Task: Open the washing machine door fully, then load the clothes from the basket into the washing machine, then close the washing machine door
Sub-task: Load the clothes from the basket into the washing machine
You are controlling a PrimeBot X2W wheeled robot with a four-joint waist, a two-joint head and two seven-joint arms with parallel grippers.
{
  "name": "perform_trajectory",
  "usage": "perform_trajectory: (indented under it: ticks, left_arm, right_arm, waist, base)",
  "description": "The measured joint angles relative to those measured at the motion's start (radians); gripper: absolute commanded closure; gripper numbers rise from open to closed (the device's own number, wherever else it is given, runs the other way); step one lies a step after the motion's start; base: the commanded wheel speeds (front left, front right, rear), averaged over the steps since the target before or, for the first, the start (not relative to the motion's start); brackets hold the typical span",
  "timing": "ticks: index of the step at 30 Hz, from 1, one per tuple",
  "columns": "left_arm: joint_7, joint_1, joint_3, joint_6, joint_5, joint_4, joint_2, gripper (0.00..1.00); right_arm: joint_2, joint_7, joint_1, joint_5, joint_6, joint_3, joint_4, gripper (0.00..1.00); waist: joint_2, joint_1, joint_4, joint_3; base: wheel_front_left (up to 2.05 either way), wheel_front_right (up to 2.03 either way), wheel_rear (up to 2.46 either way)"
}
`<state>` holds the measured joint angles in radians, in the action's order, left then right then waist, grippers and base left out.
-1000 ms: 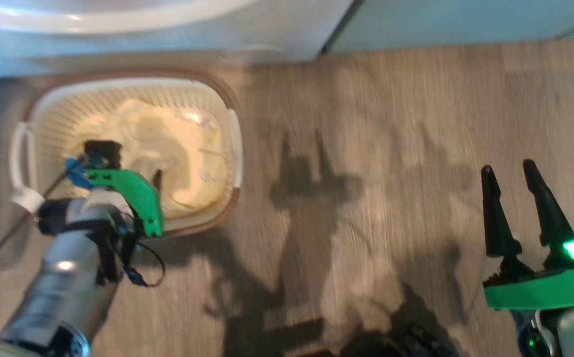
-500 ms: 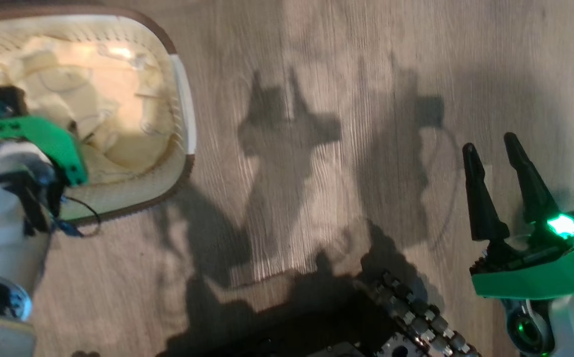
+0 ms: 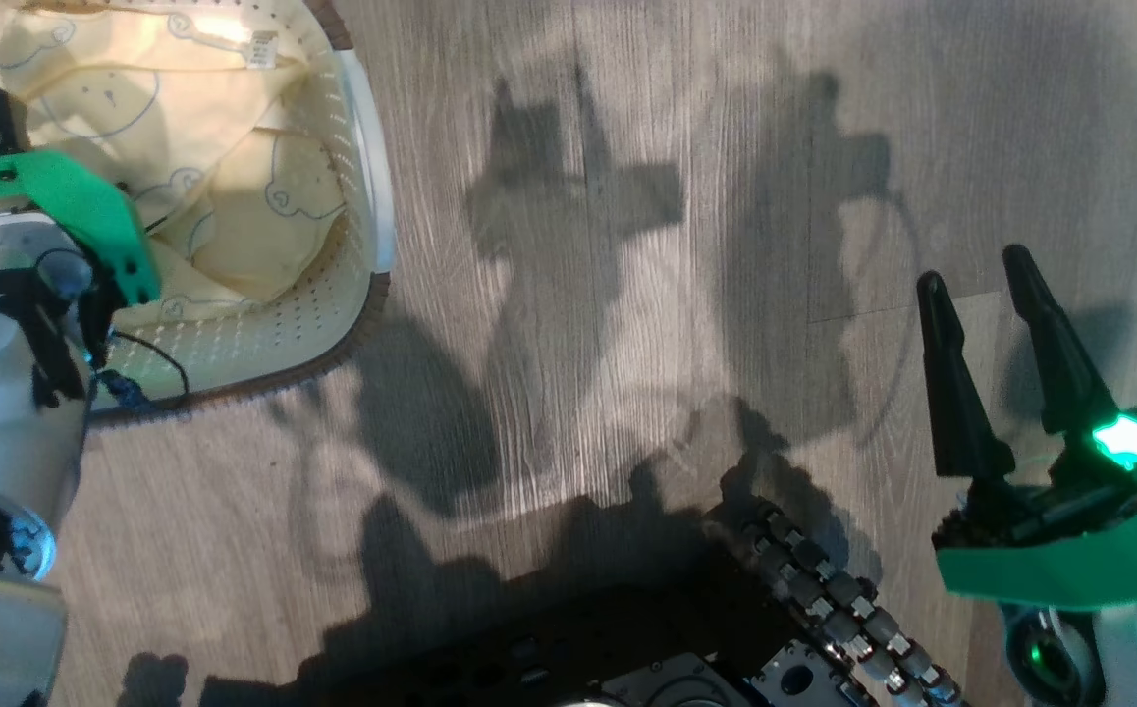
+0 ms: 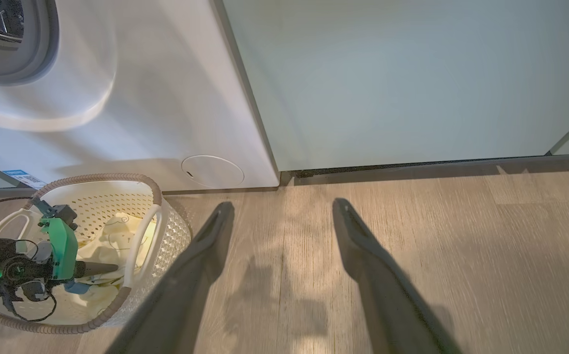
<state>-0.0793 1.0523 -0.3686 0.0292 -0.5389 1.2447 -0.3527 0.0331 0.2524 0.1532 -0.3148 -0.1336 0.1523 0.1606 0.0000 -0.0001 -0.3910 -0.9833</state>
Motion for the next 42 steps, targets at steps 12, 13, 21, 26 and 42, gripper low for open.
perform_trajectory:
  ticks: [12, 13, 21, 26, 42]
  left_arm:
    - [0.017, 0.009, -0.033, -0.021, 0.002, 0.018, 0.032, 1.00]
    - [0.029, 0.008, -0.040, -0.022, 0.005, 0.019, 0.032, 1.00]
    - [0.160, -0.004, -0.065, -0.017, 0.028, 0.012, 0.044, 1.00]
    - [0.244, -0.023, -0.087, -0.008, 0.043, -0.003, 0.078, 1.00]
    - [0.331, -0.199, -0.062, 0.058, 0.074, -0.295, 0.129, 1.00]
  right_arm:
    - [0.000, 0.000, -0.025, 0.008, 0.000, 0.002, 0.012, 0.00]
    - [0.000, 0.000, -0.024, 0.007, 0.000, 0.003, 0.011, 0.00]
    - [0.000, 0.000, 0.011, -0.001, 0.000, 0.003, -0.010, 0.00]
    - [0.000, 0.000, 0.016, 0.011, 0.000, -0.034, -0.023, 0.00]
    - [0.000, 0.000, -0.012, 0.075, 0.000, -0.095, -0.072, 0.00]
  waist:
    - [0.0000, 0.0001, 0.004, 0.001]
    - [0.0000, 0.0001, 0.004, 0.004]
    - [0.0000, 0.0001, 0.003, 0.036]
    - [0.0000, 0.0000, 0.029, 0.087]
    - [0.0000, 0.0000, 0.136, 0.287]
  base:
    - [0.01, 0.01, 0.01]
    - [0.00, 0.00, 0.00]
    - [0.00, 0.00, 0.00]
    - [0.00, 0.00, 0.00]
    - [0.00, 0.00, 0.00]
